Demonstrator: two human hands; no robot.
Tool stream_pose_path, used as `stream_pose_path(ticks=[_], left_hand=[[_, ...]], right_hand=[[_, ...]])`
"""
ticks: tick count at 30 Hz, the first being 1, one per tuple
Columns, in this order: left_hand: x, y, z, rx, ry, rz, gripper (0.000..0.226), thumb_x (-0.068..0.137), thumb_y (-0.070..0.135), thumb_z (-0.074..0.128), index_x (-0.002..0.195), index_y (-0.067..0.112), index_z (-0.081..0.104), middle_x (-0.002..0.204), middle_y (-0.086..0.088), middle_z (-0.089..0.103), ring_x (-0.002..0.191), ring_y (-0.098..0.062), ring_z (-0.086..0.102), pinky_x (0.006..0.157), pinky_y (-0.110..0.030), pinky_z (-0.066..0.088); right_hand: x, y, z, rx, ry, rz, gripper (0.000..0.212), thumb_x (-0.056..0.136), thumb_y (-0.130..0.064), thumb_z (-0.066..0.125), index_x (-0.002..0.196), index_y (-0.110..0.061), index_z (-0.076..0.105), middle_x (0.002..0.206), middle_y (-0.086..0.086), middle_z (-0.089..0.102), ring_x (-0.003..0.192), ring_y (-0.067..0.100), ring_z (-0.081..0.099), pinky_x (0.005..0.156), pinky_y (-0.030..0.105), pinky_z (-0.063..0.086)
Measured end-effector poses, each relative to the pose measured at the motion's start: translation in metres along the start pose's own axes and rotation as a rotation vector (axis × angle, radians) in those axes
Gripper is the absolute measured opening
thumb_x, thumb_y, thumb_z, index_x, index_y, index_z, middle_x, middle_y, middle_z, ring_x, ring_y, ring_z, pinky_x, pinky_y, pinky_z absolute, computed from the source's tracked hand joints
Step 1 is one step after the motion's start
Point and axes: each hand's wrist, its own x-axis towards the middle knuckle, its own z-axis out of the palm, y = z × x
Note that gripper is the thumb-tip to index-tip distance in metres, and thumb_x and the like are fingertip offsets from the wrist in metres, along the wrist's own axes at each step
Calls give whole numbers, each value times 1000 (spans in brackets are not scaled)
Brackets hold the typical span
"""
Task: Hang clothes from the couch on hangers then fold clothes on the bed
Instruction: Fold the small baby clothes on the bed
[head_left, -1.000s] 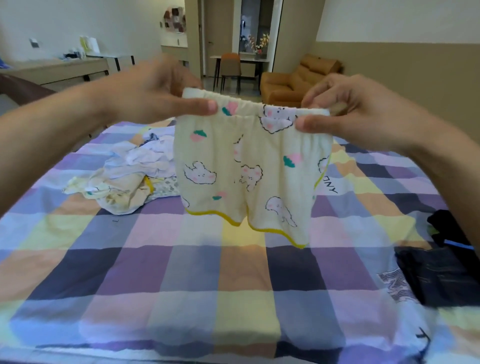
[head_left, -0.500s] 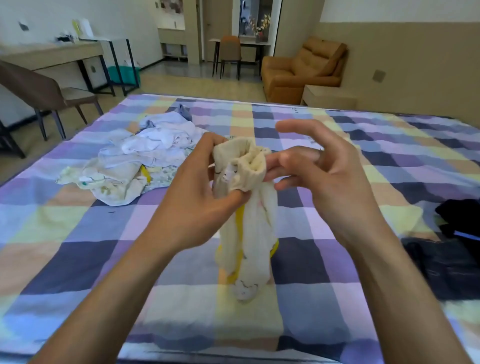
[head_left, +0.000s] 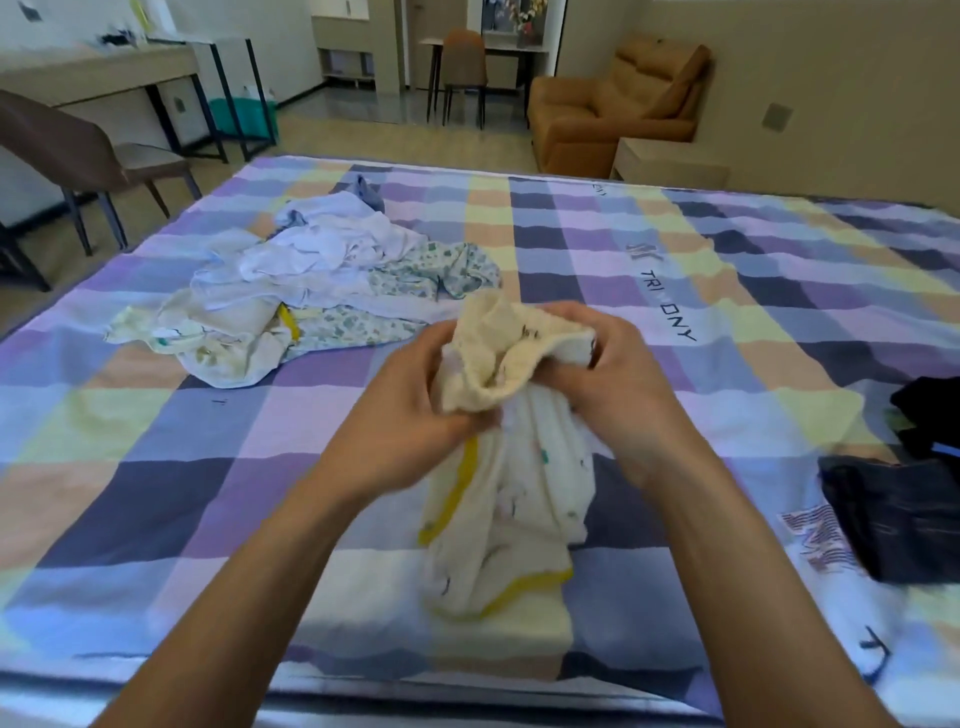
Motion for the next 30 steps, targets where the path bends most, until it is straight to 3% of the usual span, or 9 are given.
stream_pose_path(ticks=[3, 6, 9, 11, 16, 21, 23, 26, 30], left_hand=[[26, 20, -12, 75, 87, 73, 23, 84, 23, 65, 106, 20, 71, 102, 2, 76, 98, -8, 70, 86, -41, 57], [38, 44, -22, 47, 103, 190, 19, 93, 21, 61, 110, 18, 70, 107, -2, 75, 103, -16, 70, 91, -44, 56], [20, 37, -18, 50, 90, 302, 11, 91, 16, 64, 101, 18, 66, 95, 13, 72, 89, -1, 66, 78, -22, 52], [-10, 9, -8, 113, 32, 271, 17, 87, 17, 65, 104, 21, 66, 99, 19, 71, 92, 5, 64, 79, -16, 48], [-89, -78, 20, 220, -146, 26, 33, 86, 12, 78, 114, 28, 70, 114, 16, 73, 110, -2, 67, 92, -35, 55], [-100, -80, 31, 261, -49, -36, 19, 94, 18, 68, 86, 32, 58, 81, 18, 67, 77, 3, 62, 65, -12, 43], [-90, -73, 30, 210, -40, -72, 11, 95, 34, 63, 88, 26, 60, 84, 18, 68, 81, 2, 64, 68, -13, 45], [-65, -69, 31, 145, 36, -119, 34, 91, 52, 54, 99, 21, 66, 92, 14, 72, 86, -1, 68, 72, -23, 52], [-27, -73, 51, 75, 221, -198, 21, 95, 38, 68, 104, 20, 59, 93, 6, 74, 84, -12, 69, 73, -39, 56]], right_hand=[[22, -25, -8, -67, 50, -106, 28, 84, 1, 76, 110, -5, 69, 101, 6, 76, 94, 18, 73, 79, 37, 60], [24, -52, -17, -7, 36, -247, 30, 84, -1, 77, 112, -9, 68, 102, 0, 75, 97, 16, 72, 83, 32, 59], [1, -43, -18, -29, -68, -343, 33, 78, -2, 80, 108, -12, 68, 97, -7, 73, 92, 10, 69, 80, 27, 56], [-25, -8, -16, -70, -132, -314, 31, 75, -8, 82, 103, -15, 70, 98, -6, 72, 93, 11, 68, 81, 28, 53], [-98, 93, -2, -234, -281, -157, 25, 79, -16, 86, 101, -15, 76, 123, -5, 68, 124, 24, 59, 100, 53, 47], [-115, 113, -8, -322, -251, -3, 55, 74, -18, 89, 125, -23, 68, 132, -12, 63, 131, 14, 55, 107, 41, 45], [-112, 115, -12, -340, -222, 68, 48, 78, -18, 84, 123, -27, 68, 124, -13, 67, 119, 8, 61, 97, 34, 49], [-95, 108, -11, -297, -54, 115, 12, 87, -28, 70, 92, -18, 71, 82, -10, 69, 74, 0, 59, 65, 27, 47], [-65, 109, -11, -384, 274, 146, 6, 93, -27, 69, 98, -26, 65, 82, -15, 69, 76, -1, 63, 66, 25, 48]])
